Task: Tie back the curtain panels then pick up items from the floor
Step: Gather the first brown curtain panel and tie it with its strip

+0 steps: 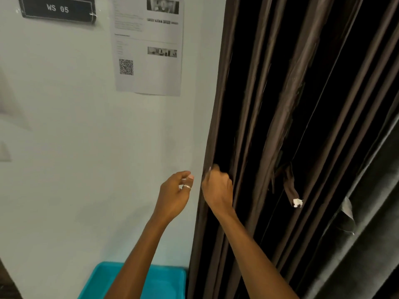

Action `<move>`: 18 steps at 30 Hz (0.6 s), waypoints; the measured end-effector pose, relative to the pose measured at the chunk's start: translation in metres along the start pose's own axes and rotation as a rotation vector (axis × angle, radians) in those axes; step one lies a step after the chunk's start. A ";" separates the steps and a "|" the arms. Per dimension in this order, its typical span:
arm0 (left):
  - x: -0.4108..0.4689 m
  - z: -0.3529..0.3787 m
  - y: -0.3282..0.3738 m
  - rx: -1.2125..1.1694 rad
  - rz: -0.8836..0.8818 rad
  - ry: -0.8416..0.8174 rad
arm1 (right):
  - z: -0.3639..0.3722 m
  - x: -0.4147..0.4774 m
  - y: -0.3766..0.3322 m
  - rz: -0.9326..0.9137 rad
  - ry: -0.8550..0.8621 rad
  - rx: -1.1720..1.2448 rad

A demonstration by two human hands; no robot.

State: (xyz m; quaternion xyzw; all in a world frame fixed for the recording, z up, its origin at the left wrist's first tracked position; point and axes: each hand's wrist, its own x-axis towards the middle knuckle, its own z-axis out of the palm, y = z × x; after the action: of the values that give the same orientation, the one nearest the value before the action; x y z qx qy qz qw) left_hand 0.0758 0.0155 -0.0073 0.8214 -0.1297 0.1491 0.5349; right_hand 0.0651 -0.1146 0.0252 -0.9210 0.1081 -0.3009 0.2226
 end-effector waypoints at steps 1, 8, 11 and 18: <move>-0.001 -0.001 -0.001 0.003 -0.009 0.000 | 0.007 -0.011 0.007 -0.004 -0.023 0.017; -0.022 0.025 0.020 0.070 -0.056 -0.065 | 0.016 -0.052 0.021 -0.078 -0.160 0.232; -0.025 0.035 0.040 0.225 -0.065 0.059 | 0.009 -0.068 0.014 0.028 -0.237 0.571; -0.019 0.035 0.054 0.470 -0.081 0.232 | -0.012 -0.063 0.023 -0.261 -0.407 0.390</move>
State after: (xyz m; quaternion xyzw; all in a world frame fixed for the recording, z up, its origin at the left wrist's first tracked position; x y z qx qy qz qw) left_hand 0.0416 -0.0373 0.0172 0.9050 0.0038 0.2469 0.3464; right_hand 0.0063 -0.1182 -0.0085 -0.9084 -0.1176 -0.1513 0.3716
